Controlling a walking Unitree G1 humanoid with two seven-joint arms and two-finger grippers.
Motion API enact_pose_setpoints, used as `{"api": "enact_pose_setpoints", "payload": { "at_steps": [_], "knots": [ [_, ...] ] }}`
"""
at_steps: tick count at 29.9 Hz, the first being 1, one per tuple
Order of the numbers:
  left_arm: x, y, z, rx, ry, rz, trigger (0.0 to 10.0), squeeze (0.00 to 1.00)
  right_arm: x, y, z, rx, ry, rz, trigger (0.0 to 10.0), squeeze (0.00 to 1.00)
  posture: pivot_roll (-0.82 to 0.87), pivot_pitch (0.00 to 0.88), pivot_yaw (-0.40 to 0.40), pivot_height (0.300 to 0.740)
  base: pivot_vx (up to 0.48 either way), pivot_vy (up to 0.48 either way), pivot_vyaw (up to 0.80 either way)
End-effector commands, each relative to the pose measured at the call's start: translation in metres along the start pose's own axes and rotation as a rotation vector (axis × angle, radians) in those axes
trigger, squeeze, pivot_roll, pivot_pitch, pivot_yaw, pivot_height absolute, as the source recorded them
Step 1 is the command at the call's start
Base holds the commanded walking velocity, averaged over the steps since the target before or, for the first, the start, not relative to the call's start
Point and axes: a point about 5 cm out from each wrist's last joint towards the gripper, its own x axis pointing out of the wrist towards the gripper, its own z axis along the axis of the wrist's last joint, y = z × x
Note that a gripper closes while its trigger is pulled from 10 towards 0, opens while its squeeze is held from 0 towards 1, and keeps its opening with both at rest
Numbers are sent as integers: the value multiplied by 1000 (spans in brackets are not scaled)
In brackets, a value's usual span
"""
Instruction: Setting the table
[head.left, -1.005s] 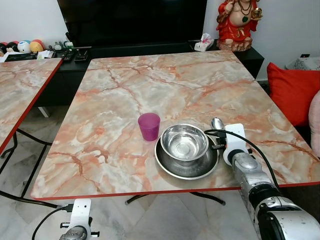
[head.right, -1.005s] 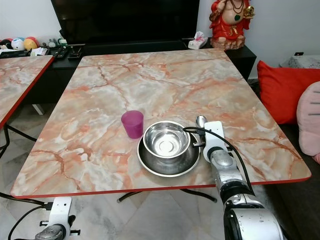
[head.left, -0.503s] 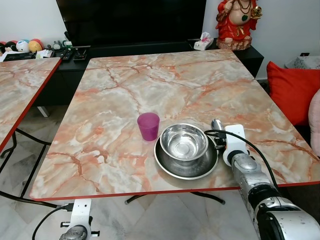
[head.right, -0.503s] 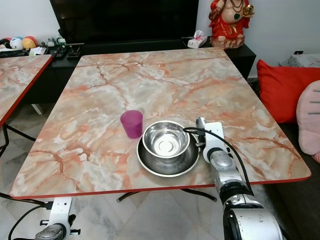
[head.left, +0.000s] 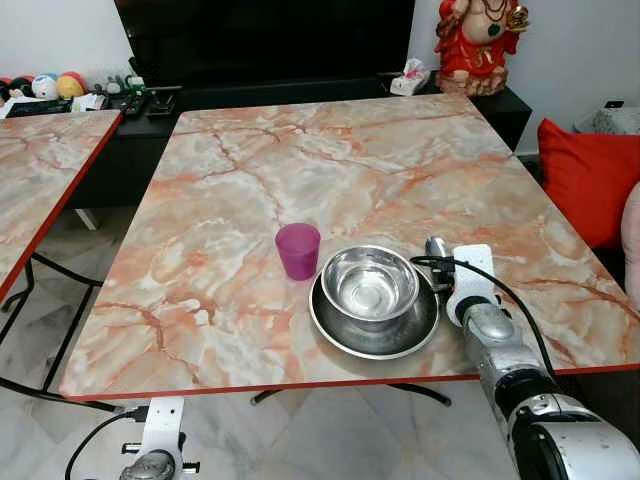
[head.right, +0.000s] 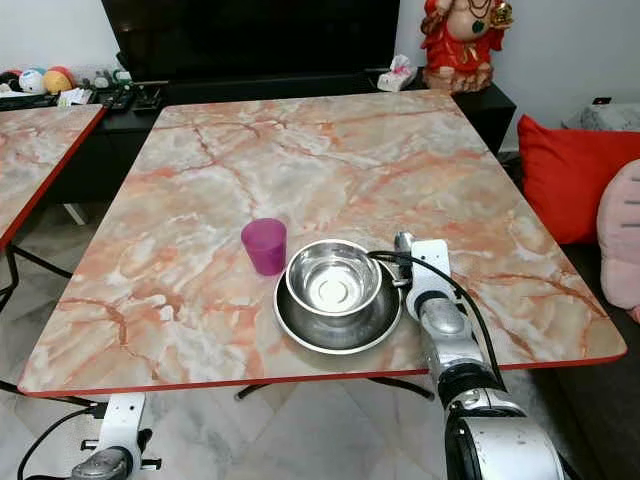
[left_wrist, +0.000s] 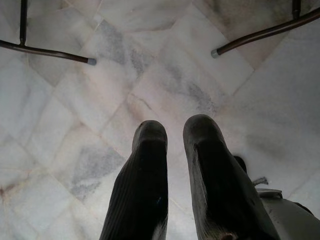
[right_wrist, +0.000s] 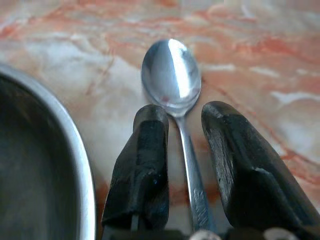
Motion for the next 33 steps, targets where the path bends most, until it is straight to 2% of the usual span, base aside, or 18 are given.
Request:
{"api": "enact_pose_setpoints", "payload": {
  "at_steps": [1, 9, 11, 14, 16, 20, 21, 22, 23, 24, 25, 33],
  "knots": [
    [0, 0, 2, 14, -8, -7, 10000, 0, 2, -2, 12, 22, -48, -16, 10000, 0, 51, 0, 54, 740, 0, 0, 0],
    [0, 0, 2, 19, -9, -7, 10000, 0, 2, -6, 24, 33, -126, -42, 10000, 0, 51, 0, 55, 740, 0, 0, 0],
    [0, 0, 2, 18, -11, -5, 10000, 0, 1, -10, 36, 49, -211, -74, 10000, 0, 50, 0, 53, 740, 0, 0, 0],
    [0, 0, 2, 18, -12, -4, 10000, 0, 0, -11, 41, 64, -256, -86, 10000, 0, 51, 0, 50, 740, 0, 0, 0],
    [0, 1, 2, 17, -17, 1, 10000, 0, -6, -14, 54, 102, -372, -100, 10000, 0, 46, 0, 51, 740, 0, 0, 0],
    [0, 1, 2, 17, -19, 3, 10000, 0, -9, -14, 59, 112, -413, -104, 10000, 0, 46, 0, 51, 740, 0, 0, 0],
    [0, 2, 2, 17, -21, 5, 10000, 0, -14, -13, 63, 122, -465, -105, 10000, 0, 40, 0, 53, 740, 0, 0, 0],
    [0, 2, 2, 17, -21, 5, 10000, 0, -14, -13, 63, 122, -465, -105, 10000, 0, 40, 0, 53, 740, 0, 0, 0],
    [-1, 2, -1, 14, -15, 7, 10000, 0, -28, -7, 61, 145, -533, -99, 10000, 0, 34, 0, 56, 740, 0, 0, 0],
    [-1, 2, -1, 14, -15, 7, 10000, 0, -28, -7, 61, 145, -533, -99, 10000, 0, 34, 0, 56, 740, 0, 0, 0],
    [-2, 4, -6, -1, -2, 13, 10000, 0, -40, -3, 59, 159, -567, -100, 10000, 0, 24, 0, 56, 740, 0, 0, 0],
    [-2, 6, -11, -23, 14, 22, 10000, 0, -49, -2, 64, 143, -607, -88, 10000, 0, 23, 0, 47, 740, 0, 39, 0]
  ]
}}
